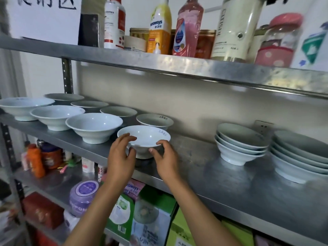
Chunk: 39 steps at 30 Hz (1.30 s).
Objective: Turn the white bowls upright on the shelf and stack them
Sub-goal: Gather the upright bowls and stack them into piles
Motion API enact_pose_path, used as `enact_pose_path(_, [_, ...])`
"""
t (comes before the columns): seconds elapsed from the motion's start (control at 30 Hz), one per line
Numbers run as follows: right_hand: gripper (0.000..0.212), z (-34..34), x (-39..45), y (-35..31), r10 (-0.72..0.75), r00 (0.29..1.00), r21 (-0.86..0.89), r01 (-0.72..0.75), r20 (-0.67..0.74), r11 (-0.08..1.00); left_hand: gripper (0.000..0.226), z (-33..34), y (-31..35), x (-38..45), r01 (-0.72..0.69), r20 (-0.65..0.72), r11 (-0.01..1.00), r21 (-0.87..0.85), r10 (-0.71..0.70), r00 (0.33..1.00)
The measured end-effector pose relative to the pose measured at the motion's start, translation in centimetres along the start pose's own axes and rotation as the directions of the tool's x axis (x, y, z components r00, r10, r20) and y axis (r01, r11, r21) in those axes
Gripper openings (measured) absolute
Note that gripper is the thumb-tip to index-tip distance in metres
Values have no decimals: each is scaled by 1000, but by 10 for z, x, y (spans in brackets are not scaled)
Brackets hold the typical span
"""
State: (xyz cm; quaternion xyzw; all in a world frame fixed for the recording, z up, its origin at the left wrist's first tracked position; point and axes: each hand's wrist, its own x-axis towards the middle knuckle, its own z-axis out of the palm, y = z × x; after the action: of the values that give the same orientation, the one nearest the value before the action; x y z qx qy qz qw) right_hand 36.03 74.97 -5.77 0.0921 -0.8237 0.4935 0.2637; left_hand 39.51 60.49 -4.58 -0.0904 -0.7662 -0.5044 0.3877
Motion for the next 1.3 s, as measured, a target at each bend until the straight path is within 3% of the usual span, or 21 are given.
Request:
enact_pose_path(0.17, [29,-33,4,3,-35,990,81,46,-133,996,38,19,14,2,-19,1,999,-29,19,1000])
enact_pose_path(0.27, [28,-66,7,-1,-79,976,82,97,-201,992,46,44,34,0,-112,73,994,6,111,991])
enact_pose_path(0.43, [25,-128,13,-7,-188,910,-46,184,-370,982,54,88,78,0,-241,185,970,-41,244,952])
enact_pose_path(0.7, [27,-217,20,9,-75,796,10,101,-601,995,70,131,129,-9,-346,254,932,-104,362,897])
enact_pose_path(0.77, [28,-232,25,16,-95,760,-62,72,-643,995,69,138,130,-15,-344,268,931,-119,364,892])
enact_pose_path(0.87, [26,-251,34,27,-119,753,-157,21,-647,987,70,149,133,-21,-334,301,932,-137,361,883])
enact_pose_path(1.3, [30,-266,47,43,29,771,-174,-180,-637,968,66,165,119,-34,-284,397,950,-131,313,863])
